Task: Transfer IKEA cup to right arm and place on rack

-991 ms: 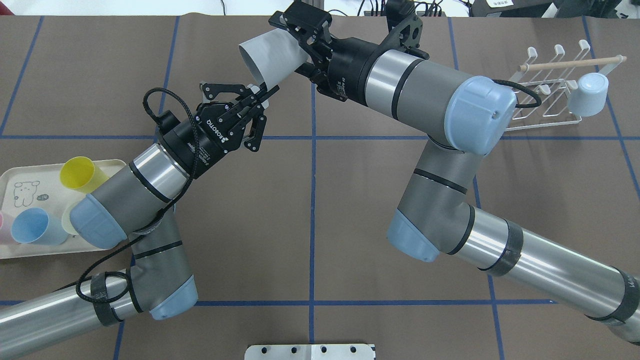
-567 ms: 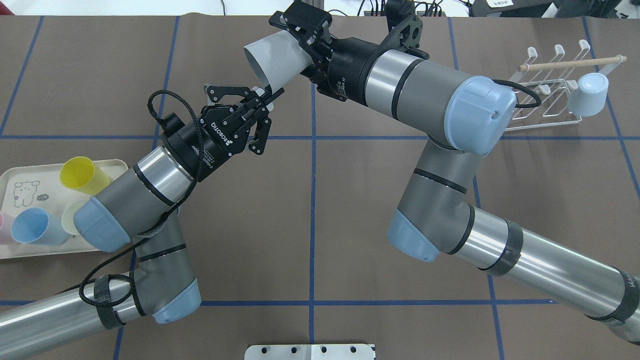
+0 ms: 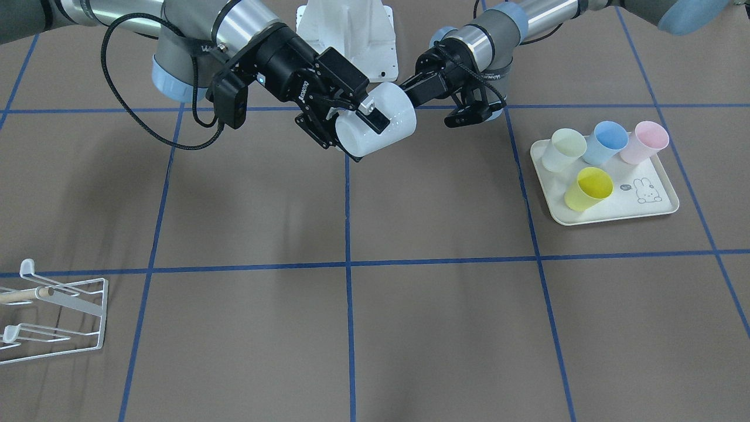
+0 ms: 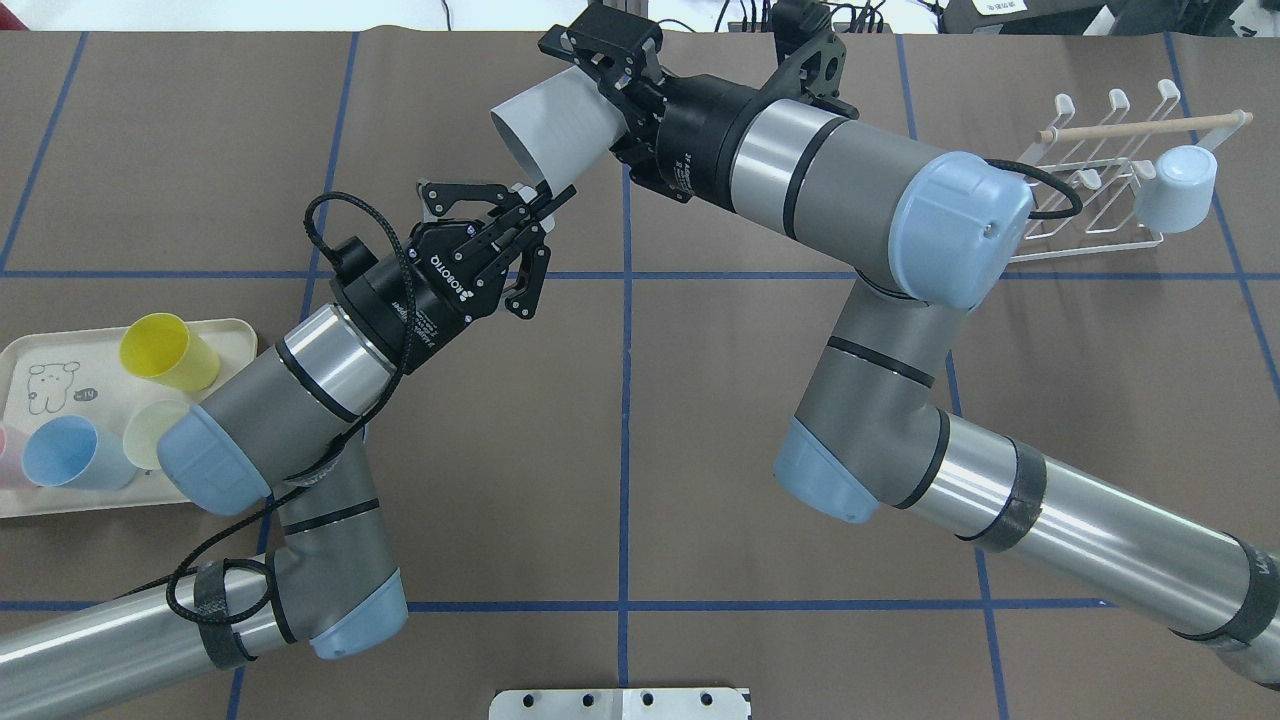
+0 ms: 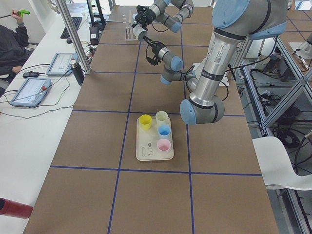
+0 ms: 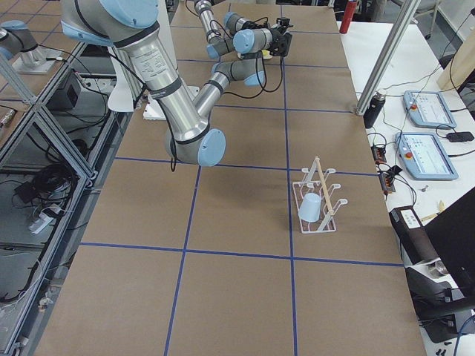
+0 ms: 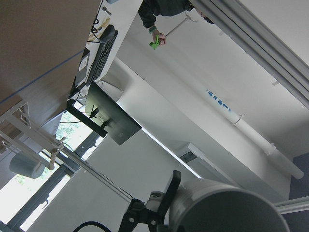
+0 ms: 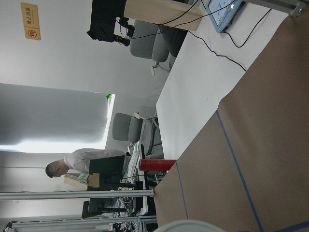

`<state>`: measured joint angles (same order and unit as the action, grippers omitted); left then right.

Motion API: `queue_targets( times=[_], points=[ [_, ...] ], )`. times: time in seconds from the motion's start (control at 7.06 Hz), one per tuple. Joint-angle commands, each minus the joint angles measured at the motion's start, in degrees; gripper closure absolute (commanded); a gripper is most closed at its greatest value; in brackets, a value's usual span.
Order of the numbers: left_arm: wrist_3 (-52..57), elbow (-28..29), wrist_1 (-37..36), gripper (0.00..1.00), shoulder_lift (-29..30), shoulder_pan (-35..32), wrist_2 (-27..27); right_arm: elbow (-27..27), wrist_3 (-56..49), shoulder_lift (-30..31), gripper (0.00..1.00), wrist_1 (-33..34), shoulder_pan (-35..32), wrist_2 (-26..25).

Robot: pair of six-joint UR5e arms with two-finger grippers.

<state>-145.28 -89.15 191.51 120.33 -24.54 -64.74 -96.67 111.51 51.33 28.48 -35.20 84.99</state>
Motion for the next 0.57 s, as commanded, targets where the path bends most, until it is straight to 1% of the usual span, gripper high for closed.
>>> queue_targets(
  times=[0.0,0.14,0.28,0.42],
  points=[
    [0.0,-0.3,0.0,1.0,0.1,0.0,0.1,0.1,0.1,0.0,0.7,0.0,0.0,0.0],
    [-0.1,-0.5,0.2,1.0,0.1,0.0,-0.1,0.3,0.1,0.1,1.0,0.0,0.0,0.1],
    [0.0,-0.5,0.5,0.31,0.0,0.0,-0.2,0.3,0.0,0.1,1.0,0.0,0.0,0.1],
    [0.1,-0.6,0.4,0.0,-0.1,0.0,0.0,0.3,0.0,0.1,1.0,-0.1,-0.2,0.1]
  ],
)
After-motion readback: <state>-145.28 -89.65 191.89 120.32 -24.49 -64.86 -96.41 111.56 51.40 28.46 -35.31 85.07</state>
